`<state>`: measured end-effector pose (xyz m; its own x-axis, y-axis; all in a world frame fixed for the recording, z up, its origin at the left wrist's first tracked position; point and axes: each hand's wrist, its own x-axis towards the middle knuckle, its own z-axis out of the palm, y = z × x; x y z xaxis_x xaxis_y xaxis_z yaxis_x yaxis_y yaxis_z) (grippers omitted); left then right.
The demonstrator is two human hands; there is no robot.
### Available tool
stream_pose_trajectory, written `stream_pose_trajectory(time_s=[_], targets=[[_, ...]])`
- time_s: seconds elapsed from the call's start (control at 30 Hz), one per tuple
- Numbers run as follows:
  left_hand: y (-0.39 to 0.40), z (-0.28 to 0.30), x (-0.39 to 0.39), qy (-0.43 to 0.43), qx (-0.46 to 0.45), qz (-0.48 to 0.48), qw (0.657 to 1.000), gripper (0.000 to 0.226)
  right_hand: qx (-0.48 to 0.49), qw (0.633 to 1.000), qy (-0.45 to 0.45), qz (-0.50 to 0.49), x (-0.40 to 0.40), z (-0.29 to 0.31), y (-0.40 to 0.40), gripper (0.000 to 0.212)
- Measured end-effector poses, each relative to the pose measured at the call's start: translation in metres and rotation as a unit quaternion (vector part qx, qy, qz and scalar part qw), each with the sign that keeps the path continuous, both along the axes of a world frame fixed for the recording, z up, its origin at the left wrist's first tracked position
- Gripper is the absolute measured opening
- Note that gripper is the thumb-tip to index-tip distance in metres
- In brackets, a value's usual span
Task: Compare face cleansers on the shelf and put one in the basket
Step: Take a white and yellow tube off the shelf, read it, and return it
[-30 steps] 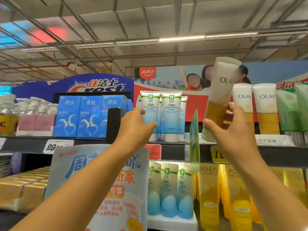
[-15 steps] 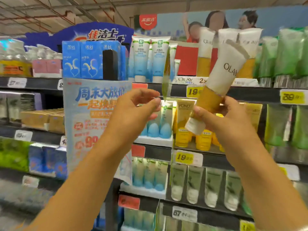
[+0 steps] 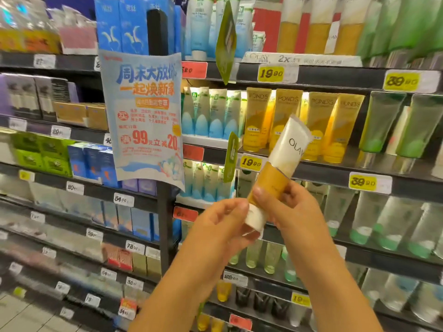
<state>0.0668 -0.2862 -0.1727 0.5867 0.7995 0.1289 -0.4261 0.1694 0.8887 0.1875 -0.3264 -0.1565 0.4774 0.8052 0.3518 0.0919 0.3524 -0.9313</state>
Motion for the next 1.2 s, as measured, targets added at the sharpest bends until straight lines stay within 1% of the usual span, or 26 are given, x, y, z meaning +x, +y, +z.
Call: stream_pose_trajectory(time_s=[0.07,0.13,0.2,0.27,0.37,0.47,0.6,0.7,0.8,0.93,1.03,1.1,1.2], targets=[[-0.009,-0.010,-0.004,-0.026,-0.047,-0.016,0.998,0.033,-0.014,1.000,0.012,0.003,-0.005,-0.010,-0.006,0.053],[-0.015,-0.019,-0.007,-0.047,-0.089,-0.026,0.995,0.037,-0.017,1.000,0.024,0.011,-0.010,-0.016,-0.009,0.046],[-0.018,-0.024,-0.009,-0.055,-0.112,-0.035,0.992,0.040,-0.016,0.999,0.033,0.023,-0.015,-0.020,-0.010,0.039],[-0.016,-0.027,-0.012,-0.063,-0.122,-0.041,0.990,0.042,-0.010,0.999,0.039,0.028,-0.021,-0.022,-0.010,0.041],[-0.008,-0.029,-0.017,-0.084,-0.141,-0.053,0.985,0.038,-0.002,0.999,0.048,0.024,-0.028,-0.022,-0.007,0.048],[0.003,-0.032,-0.023,-0.099,-0.162,-0.072,0.979,0.027,-0.004,0.997,0.069,0.015,-0.030,-0.024,0.001,0.050],[0.016,-0.040,-0.024,-0.117,-0.215,-0.100,0.964,0.028,-0.003,0.994,0.108,0.016,-0.026,-0.030,0.009,0.043],[0.020,-0.046,-0.022,-0.108,-0.242,-0.121,0.957,0.032,0.009,0.986,0.162,0.022,-0.023,-0.038,0.012,0.040],[0.023,-0.052,-0.021,-0.092,-0.261,-0.139,0.951,0.025,0.011,0.980,0.195,0.023,-0.021,-0.044,0.014,0.043],[0.026,-0.056,-0.018,-0.079,-0.287,-0.159,0.941,0.026,0.001,0.980,0.198,-0.004,-0.018,-0.052,0.016,0.044],[0.028,-0.058,-0.015,-0.087,-0.319,-0.158,0.930,0.037,0.011,0.978,0.209,-0.012,-0.017,-0.055,0.017,0.042],[0.028,-0.059,-0.013,-0.101,-0.351,-0.160,0.917,0.041,0.029,0.976,0.216,-0.015,-0.017,-0.054,0.018,0.041],[0.028,-0.060,-0.009,-0.109,-0.363,-0.199,0.904,0.034,0.057,0.975,0.215,-0.022,-0.018,-0.052,0.017,0.043]])
